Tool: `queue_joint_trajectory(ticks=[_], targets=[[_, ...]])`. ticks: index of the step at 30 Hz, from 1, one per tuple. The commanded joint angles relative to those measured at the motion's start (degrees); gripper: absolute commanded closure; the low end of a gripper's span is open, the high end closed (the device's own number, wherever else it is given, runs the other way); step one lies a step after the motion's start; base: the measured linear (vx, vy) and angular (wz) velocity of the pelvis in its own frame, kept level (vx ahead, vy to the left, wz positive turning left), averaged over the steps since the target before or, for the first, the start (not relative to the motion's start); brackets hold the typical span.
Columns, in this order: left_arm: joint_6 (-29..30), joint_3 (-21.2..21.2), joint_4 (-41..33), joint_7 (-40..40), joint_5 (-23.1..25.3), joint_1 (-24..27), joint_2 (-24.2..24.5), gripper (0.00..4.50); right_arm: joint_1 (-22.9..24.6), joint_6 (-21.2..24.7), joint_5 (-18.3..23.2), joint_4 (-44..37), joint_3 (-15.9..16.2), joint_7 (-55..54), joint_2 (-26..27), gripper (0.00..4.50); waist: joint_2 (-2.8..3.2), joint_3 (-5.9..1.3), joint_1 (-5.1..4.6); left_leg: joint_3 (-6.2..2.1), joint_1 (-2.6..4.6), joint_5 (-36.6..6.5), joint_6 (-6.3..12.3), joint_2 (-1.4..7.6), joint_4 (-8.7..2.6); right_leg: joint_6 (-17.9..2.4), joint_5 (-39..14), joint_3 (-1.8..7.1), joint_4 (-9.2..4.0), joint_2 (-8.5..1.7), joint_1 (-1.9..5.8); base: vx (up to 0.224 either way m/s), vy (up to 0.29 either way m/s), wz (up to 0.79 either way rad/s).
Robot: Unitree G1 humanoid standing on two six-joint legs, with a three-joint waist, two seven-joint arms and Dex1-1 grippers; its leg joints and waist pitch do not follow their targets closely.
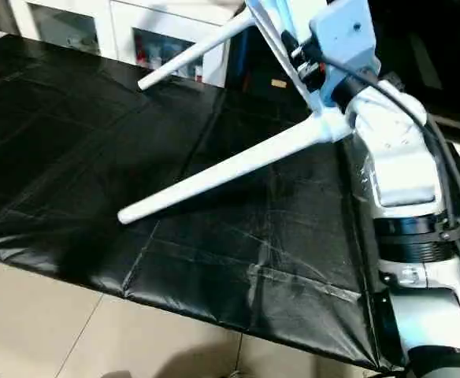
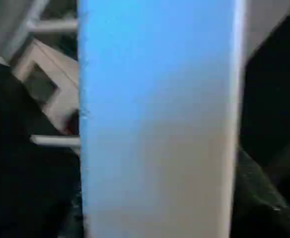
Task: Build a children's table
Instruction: Flip table
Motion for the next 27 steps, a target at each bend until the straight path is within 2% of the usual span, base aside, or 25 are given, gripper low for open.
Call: queue_joint_trajectory(ticks=[1,2,5,12,14,20,22,26,27], targets=[[3.58,-2.41,3.62,-1.58,-2.80,1.22,-2.07,2.81,0.13,0.22,3.60,-2.70,1.05,4.18,0.85,1.81,0.77,-3.54,-0.21,-0.41,-0.21,-7.17,-1.35,1.71,-4.06,-5.70,-13.77,2.16,-4.12,-3.72,3.35,0.000,0.000,0.00],[3.61,-2.45,3.63,-1.61,-2.85,1.20,-2.09,2.81,0.18,0.28,3.58,-2.77,1.04,4.17,0.86,1.51,0.74,-3.58,-0.22,-0.41,-0.22,-7.21,-1.47,1.71,-4.03,-5.51,-14.28,2.12,-4.22,-3.71,3.33,0.000,0.000,0.00],[3.65,-2.90,3.82,-1.89,-3.01,0.96,-2.36,2.81,0.32,0.59,3.49,-3.04,0.87,4.11,0.93,1.37,0.70,-3.58,-0.25,-0.38,-0.15,-8.26,-1.63,1.69,-3.96,-4.87,-16.40,2.16,-4.46,-3.70,3.17,0.000,0.000,0.00],[4.81,-4.21,3.69,-3.58,-3.28,0.61,-3.06,2.81,0.19,-0.39,3.26,-3.09,0.18,4.32,1.55,0.61,0.83,-3.47,-0.22,-0.50,0.15,-11.16,-1.73,1.63,-4.03,-3.39,-22.41,2.03,-5.16,-3.62,2.46,0.000,0.000,0.00],[5.18,-4.36,3.58,-3.68,-3.27,0.62,-3.14,2.81,0.13,-0.84,3.21,-3.09,0.05,4.22,1.71,0.50,0.84,-3.54,-0.20,-0.56,0.09,-11.10,-1.76,1.67,-4.07,-3.26,-22.64,2.01,-5.13,-3.70,2.52,0.000,0.000,0.00],[6.81,-4.92,3.22,-3.64,-2.94,0.50,-3.57,2.81,-0.58,-4.71,4.27,-2.75,-1.47,4.02,2.55,0.49,1.03,-3.68,-0.09,-0.61,0.05,-10.55,-1.69,1.72,-4.11,-3.71,-20.26,1.97,-4.86,-3.67,2.56,0.000,0.000,0.00],[7.50,-5.15,3.02,-3.70,-2.73,0.38,-3.91,2.81,-0.83,-7.48,4.82,-2.68,-2.35,4.26,3.28,0.49,0.92,-3.69,-0.13,-0.58,-0.18,-9.77,-1.52,1.67,-4.11,-4.11,-18.64,1.98,-4.72,-3.62,2.73,0.000,0.000,0.00],[8.18,-5.66,2.63,-3.70,-2.71,0.13,-4.35,2.81,-0.95,-12.28,6.38,-2.88,-4.12,4.09,5.06,0.49,1.02,-3.76,-0.02,-0.50,-0.01,-9.69,-1.51,1.75,-4.10,-4.60,-17.72,2.03,-4.64,-3.65,2.67,0.000,0.000,0.00],[8.32,-5.73,2.59,-3.71,-2.76,0.04,-4.40,2.81,-0.97,-13.53,6.94,-3.14,-4.55,4.04,5.54,0.49,1.43,-3.81,0.07,-0.52,0.17,-9.82,-1.46,1.81,-4.08,-4.96,-16.79,2.07,-4.52,-3.71,2.56,0.000,0.000,0.00]])
